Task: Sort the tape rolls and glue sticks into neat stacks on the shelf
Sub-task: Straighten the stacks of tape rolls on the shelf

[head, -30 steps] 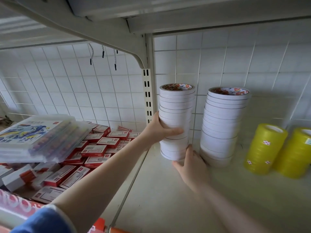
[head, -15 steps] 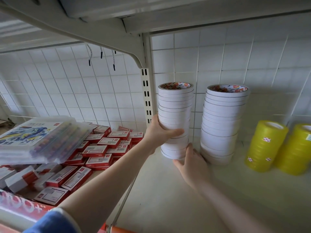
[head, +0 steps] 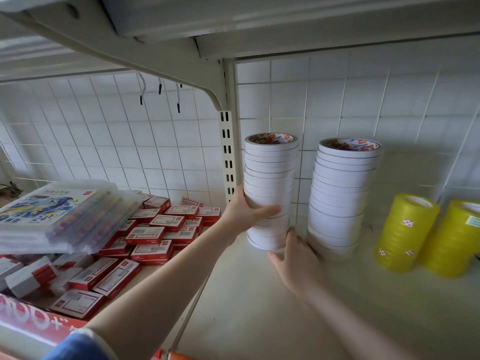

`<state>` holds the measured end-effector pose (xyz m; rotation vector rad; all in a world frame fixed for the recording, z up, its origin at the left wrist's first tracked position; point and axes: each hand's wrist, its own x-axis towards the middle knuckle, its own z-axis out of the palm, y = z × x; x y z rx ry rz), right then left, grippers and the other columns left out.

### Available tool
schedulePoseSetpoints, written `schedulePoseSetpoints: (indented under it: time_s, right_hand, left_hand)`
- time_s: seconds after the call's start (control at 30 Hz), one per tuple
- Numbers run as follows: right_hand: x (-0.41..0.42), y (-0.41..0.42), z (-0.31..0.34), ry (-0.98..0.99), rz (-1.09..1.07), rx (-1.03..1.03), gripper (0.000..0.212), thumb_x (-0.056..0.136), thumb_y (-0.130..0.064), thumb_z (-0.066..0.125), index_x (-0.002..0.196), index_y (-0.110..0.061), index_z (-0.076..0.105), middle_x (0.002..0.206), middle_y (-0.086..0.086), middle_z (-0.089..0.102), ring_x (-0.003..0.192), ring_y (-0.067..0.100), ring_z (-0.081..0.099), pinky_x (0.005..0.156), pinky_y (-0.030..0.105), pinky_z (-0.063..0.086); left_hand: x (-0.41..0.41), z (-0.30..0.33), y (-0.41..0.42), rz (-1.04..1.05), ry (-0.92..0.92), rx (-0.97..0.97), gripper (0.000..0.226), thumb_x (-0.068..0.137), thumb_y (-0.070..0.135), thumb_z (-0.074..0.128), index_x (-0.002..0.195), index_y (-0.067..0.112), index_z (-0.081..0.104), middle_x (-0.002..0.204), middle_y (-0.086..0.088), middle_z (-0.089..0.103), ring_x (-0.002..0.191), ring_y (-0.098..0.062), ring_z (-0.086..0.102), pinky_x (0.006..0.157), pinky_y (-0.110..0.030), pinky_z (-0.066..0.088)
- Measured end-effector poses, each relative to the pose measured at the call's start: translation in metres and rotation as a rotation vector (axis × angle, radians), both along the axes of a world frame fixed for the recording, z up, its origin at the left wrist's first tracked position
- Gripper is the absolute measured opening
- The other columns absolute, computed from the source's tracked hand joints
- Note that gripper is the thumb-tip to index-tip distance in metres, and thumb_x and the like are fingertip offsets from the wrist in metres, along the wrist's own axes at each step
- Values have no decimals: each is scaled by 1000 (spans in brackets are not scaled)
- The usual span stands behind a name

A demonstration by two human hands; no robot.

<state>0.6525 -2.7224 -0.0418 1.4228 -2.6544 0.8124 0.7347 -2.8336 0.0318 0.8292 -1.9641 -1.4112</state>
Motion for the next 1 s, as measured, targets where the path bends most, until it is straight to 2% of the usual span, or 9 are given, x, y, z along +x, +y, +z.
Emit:
schedulePoseSetpoints:
  time_s: [0.23,0.33,0.47,0.57,0.67,0.77,0.83,0.9,1.0]
  right_hand:
    - [1,10,5,-16,42,15,58,93,-35,46,142,-12,23,136,2,46,126,20,40,93,26,30]
    - [1,9,9,-75,21,-13,57,90,-41,52,136,-13,31,131,2,51,121,20,45,88,26,32]
    - [7,3,9,-113,-38,-90,64,80,-52,63,123,-11,38,115,6,60,108,23,55,75,28,36]
    - [10,-5,7,-104,-114,-102,81,74,-59,65,128,-8,34,113,5,60,106,22,56,68,27,32]
    - [11,-12,4,-88,-155,-122,93,71,-60,66,135,-4,28,117,6,59,109,23,55,74,28,38]
    - [11,-17,4,-94,-165,-151,94,70,-58,67,135,-3,27,119,5,57,112,22,53,72,27,35]
    - [10,-18,6,-102,-170,-161,90,69,-58,68,131,-5,29,118,5,57,111,22,52,69,27,32]
    - [10,-21,7,-134,-180,-167,86,67,-56,70,126,-7,32,114,4,59,109,23,53,66,26,31]
    - [8,-24,5,-201,-184,-206,70,64,-50,74,110,-12,36,105,3,61,101,26,56,63,29,35]
  left_hand:
    - [6,17,2,35,107,-105,78,71,25,81,132,23,33,108,13,53,106,-10,52,85,-26,42]
    - [0,26,0,44,143,-135,111,58,36,86,144,23,18,123,7,53,114,-13,51,96,-34,44]
    - [-9,35,-1,81,153,-265,142,39,56,86,145,39,-6,148,3,31,135,-12,32,111,-44,30]
    - [-8,49,0,119,204,-502,123,57,35,87,149,26,6,150,-2,19,135,-8,18,112,-31,17]
    - [-1,71,0,116,191,-778,93,58,55,77,138,21,42,144,-4,36,135,-15,27,109,-28,22]
    - [3,99,-2,-7,-13,-889,58,64,55,74,109,20,65,110,5,64,115,-13,51,92,-23,38]
    - [2,115,1,-67,-228,-901,31,70,51,74,88,28,64,80,12,62,84,-11,58,68,-23,42]
    - [-1,126,1,-103,-405,-940,30,71,50,73,79,23,62,68,9,55,67,-10,50,57,-23,37]
    - [-2,137,-1,-164,-510,-904,41,71,47,74,78,9,63,63,1,47,56,-12,42,51,-24,31]
